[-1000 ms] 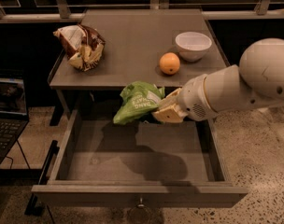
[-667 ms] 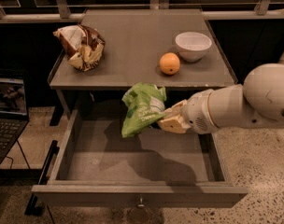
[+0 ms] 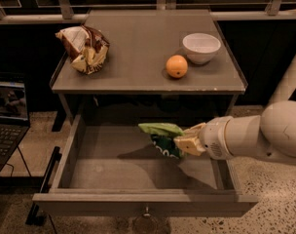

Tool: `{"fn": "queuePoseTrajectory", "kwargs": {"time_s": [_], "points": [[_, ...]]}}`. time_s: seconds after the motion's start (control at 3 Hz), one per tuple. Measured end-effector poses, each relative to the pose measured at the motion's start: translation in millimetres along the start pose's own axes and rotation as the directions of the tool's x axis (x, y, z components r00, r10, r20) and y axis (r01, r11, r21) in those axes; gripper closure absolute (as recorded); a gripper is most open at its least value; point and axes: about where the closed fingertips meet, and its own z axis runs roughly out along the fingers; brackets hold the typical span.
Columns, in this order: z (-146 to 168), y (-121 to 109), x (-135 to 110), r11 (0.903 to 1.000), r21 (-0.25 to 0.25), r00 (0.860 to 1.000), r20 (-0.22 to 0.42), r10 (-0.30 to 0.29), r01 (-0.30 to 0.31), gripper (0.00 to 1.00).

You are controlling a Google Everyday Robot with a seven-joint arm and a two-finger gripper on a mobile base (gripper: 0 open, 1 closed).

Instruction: Place green rice chip bag into top drawer

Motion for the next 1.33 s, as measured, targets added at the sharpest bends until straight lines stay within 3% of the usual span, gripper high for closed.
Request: {"fn": "queuePoseTrajectory", "kwargs": {"time_s": [0.67,1.0,1.33], "points": [[9,-24,53,0.9904,0.043,0.991,0.025,0.131,-0.132,1.0],[12,-37,65,0.9865,0.063,0.988,0.025,0.15,-0.151,1.0],[12,-37,65,0.9863,0.063,0.988,0.025,0.151,-0.152,0.82]]}}
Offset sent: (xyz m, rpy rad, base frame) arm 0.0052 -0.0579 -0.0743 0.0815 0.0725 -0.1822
